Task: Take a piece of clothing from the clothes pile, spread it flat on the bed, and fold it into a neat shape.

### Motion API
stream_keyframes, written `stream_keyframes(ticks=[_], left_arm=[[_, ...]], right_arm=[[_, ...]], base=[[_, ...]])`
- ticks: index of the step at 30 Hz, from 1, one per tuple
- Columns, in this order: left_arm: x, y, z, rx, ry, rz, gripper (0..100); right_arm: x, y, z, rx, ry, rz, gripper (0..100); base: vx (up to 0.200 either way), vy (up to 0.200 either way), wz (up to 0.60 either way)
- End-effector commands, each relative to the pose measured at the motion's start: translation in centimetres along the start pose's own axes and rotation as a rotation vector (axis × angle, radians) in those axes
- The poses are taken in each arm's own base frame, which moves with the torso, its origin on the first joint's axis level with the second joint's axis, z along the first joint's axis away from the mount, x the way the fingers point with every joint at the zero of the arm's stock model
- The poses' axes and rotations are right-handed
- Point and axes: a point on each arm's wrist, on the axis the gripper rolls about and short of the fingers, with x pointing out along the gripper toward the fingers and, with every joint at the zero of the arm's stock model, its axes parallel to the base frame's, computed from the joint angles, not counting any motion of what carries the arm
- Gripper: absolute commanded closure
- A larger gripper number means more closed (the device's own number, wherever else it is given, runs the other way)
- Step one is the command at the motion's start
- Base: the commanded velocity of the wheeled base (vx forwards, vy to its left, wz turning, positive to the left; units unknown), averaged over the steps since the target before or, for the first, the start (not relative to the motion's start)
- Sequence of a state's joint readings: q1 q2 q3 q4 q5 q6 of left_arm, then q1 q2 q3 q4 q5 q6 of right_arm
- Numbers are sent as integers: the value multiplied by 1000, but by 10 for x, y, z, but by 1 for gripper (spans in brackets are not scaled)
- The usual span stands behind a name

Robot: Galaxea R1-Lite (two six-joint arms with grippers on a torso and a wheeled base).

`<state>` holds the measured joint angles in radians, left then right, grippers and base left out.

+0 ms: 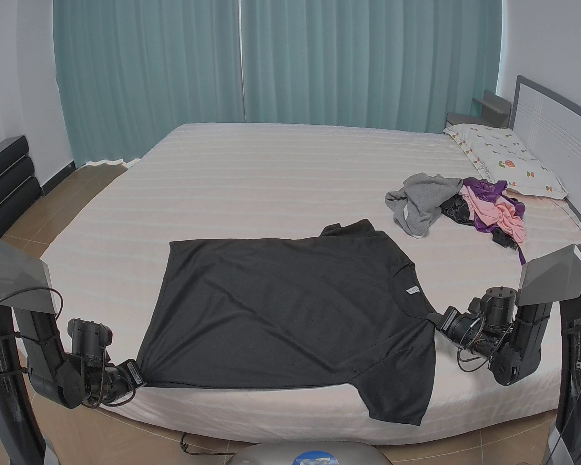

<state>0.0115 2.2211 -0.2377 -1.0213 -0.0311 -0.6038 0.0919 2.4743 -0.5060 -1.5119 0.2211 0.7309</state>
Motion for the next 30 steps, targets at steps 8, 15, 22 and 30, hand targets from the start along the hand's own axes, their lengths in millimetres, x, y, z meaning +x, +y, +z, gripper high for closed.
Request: stream_keyframes(ticks=[8,15,22,30], left_arm=[[1,1,-1,-1,8,-1,100],[1,1,-1,-1,8,-1,100],[1,1,-1,0,11,-1,100],[1,2,-2,0,15,2,100]], right_arm=[[-1,-2,0,7,-7,7,0],[-44,4,2,26,56,41,0],[-77,-9,-17,-48,240,70,0],[-91,-11,-36,-111,373,114,0]], base=[[0,0,0],[0,0,0],[0,0,0],[0,0,0]])
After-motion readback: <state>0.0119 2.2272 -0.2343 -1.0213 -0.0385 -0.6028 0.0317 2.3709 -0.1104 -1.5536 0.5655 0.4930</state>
